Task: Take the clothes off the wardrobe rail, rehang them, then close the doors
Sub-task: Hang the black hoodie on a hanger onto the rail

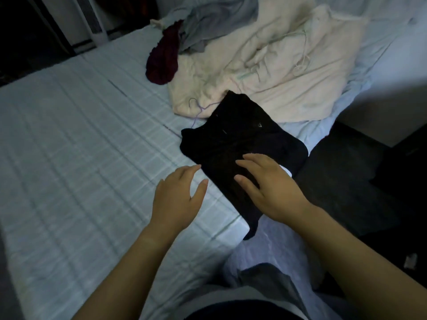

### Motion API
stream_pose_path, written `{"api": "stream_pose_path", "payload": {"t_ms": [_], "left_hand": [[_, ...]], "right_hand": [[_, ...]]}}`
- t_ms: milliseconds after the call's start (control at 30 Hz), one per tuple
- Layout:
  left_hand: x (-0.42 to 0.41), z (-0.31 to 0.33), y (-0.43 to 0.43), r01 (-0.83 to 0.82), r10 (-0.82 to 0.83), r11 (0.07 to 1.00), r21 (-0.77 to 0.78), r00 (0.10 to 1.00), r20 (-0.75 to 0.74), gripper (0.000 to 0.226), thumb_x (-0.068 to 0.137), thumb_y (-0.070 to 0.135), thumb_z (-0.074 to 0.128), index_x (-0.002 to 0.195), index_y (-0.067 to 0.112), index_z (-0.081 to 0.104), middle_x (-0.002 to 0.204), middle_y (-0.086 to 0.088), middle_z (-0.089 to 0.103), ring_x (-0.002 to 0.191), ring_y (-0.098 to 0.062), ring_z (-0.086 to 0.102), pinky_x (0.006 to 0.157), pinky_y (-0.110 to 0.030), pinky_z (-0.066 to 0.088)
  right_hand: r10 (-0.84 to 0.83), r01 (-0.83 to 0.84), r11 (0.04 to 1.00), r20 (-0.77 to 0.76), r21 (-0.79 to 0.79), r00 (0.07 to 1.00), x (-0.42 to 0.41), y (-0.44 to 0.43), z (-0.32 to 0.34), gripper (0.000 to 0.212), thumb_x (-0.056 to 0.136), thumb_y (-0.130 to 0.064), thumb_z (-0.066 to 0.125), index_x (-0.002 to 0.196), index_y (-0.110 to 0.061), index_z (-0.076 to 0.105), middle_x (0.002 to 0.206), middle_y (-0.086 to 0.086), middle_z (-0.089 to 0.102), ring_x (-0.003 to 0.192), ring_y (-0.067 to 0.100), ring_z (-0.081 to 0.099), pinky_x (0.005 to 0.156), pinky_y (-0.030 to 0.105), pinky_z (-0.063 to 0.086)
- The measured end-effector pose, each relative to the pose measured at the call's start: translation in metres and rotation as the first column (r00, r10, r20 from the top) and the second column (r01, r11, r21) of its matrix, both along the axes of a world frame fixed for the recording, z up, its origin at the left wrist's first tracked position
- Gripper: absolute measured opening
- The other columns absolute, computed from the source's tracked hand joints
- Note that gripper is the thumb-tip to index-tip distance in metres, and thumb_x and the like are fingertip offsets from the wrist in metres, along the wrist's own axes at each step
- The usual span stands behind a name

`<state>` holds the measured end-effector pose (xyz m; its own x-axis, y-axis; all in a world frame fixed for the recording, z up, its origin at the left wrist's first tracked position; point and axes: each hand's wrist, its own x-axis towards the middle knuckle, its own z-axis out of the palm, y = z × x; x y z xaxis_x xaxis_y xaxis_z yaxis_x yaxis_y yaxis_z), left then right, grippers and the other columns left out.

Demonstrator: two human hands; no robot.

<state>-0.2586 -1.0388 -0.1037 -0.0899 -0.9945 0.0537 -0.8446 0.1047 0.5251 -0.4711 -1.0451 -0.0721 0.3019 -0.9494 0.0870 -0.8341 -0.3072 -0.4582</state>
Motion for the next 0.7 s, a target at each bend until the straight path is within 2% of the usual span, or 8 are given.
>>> {"api": "stream_pose_path", "payload": {"t_ms": [100,167,233,333,500,700], "left_hand": [[-0.021,-0.011,-0.067,0.003,-0.002,1.0,-0.01,1.0,0.025,0.063,0.088,0.059,0.025,0.133,0.021,0.049,0.132,0.001,0.054,0.119,-0.017,0.051,0.098,-0.045,0.043],[-0.034,-0.025,-0.113,-0.025,0.024,1.0,0.012,0.998,0.062,0.064,0.088,0.059,0.025,0.133,0.021,0.049,0.131,0.001,0.055,0.118,-0.016,0.052,0.097,-0.043,0.044],[-0.048,-0.04,-0.162,-0.066,0.062,0.997,0.033,0.993,0.104,0.063,0.088,0.059,0.025,0.133,0.022,0.048,0.13,0.002,0.055,0.115,-0.017,0.054,0.094,-0.043,0.045],[-0.065,-0.058,-0.238,-0.139,0.117,0.982,0.13,0.98,0.158,0.059,0.09,0.057,0.029,0.134,0.023,0.047,0.131,0.0,0.054,0.112,-0.019,0.055,0.09,-0.04,0.046],[-0.058,-0.09,-0.351,-0.372,0.363,0.868,0.329,0.927,0.089,0.048,0.096,0.046,0.04,0.136,0.021,0.044,0.13,-0.008,0.053,0.114,-0.024,0.053,0.093,-0.039,0.045],[-0.034,-0.16,-0.423,-0.469,0.468,0.768,0.436,0.876,0.119,0.043,0.095,0.041,0.044,0.132,0.019,0.048,0.124,-0.009,0.055,0.11,-0.025,0.054,0.092,-0.037,0.044]], "right_hand": [[0.004,-0.004,1.0,0.012,0.025,1.0,-0.029,-0.066,-0.014,0.07,0.087,-0.06,0.023,0.133,-0.015,0.051,0.14,0.006,0.046,0.131,0.021,0.038,0.11,0.035,0.029],[0.024,-0.025,0.999,0.027,0.039,0.999,-0.047,-0.12,-0.025,0.063,0.089,-0.057,0.029,0.133,-0.016,0.05,0.14,0.005,0.046,0.132,0.019,0.036,0.109,0.03,0.025],[0.094,-0.095,0.994,0.03,0.048,0.995,-0.057,-0.183,-0.034,0.063,0.089,-0.056,0.031,0.132,-0.015,0.051,0.139,0.005,0.047,0.131,0.019,0.037,0.108,0.027,0.025],[0.253,-0.253,0.963,0.012,0.096,0.967,-0.06,-0.279,-0.05,0.068,0.087,-0.058,0.029,0.13,-0.011,0.053,0.135,0.009,0.05,0.128,0.023,0.042,0.108,0.032,0.029],[0.472,-0.46,0.87,-0.027,0.179,0.881,-0.061,-0.419,-0.087,0.061,0.089,-0.052,0.039,0.128,-0.009,0.055,0.135,0.013,0.051,0.125,0.028,0.045,0.106,0.033,0.032],[0.614,-0.577,0.781,-0.129,0.239,0.778,-0.035,-0.558,-0.169,0.049,0.086,-0.038,0.056,0.122,-0.004,0.057,0.123,0.018,0.057,0.114,0.036,0.052,0.095,0.047,0.045]]}}
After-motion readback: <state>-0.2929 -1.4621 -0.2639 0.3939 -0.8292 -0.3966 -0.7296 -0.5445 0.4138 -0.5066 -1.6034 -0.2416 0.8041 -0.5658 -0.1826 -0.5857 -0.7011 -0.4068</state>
